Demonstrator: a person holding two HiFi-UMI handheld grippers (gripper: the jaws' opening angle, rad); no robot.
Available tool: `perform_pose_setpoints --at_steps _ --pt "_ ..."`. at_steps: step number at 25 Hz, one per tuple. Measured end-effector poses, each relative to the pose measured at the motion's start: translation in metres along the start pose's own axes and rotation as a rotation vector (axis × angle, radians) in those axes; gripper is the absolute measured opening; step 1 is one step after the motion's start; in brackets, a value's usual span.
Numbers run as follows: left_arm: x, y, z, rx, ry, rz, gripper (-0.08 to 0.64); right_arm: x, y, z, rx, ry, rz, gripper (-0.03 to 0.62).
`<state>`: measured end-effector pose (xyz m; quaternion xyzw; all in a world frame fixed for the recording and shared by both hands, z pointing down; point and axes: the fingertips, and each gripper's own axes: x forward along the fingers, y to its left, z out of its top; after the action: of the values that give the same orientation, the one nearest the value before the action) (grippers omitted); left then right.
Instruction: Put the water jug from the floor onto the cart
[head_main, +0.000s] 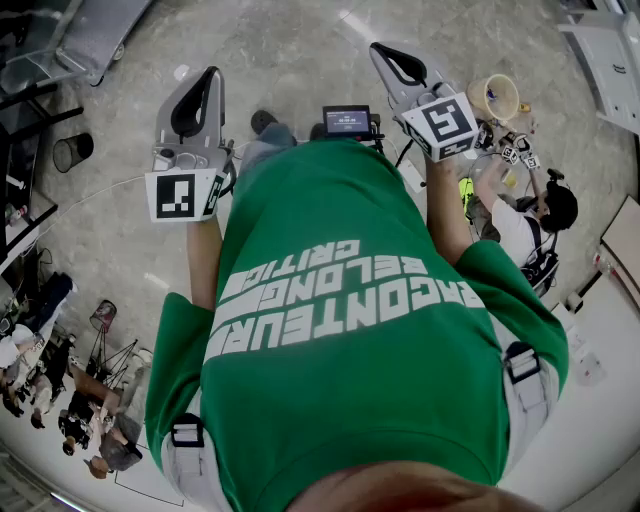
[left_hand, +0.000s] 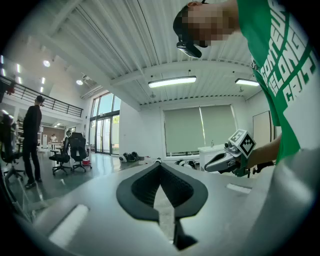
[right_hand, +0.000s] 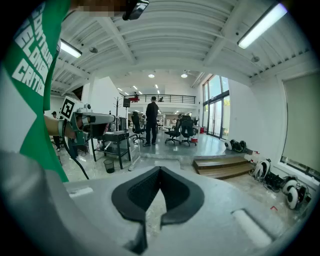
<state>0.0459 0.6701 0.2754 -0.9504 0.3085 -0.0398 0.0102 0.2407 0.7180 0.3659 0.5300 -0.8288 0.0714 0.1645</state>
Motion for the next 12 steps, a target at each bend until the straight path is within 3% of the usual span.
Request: perform_pose_setpoints --at_steps 12 --pt "-0.014 0.005 -0.002 -0.042 -0.011 0.021 0.015 0.009 0.019 0.006 -0.011 -0.003 0.039 -0.008"
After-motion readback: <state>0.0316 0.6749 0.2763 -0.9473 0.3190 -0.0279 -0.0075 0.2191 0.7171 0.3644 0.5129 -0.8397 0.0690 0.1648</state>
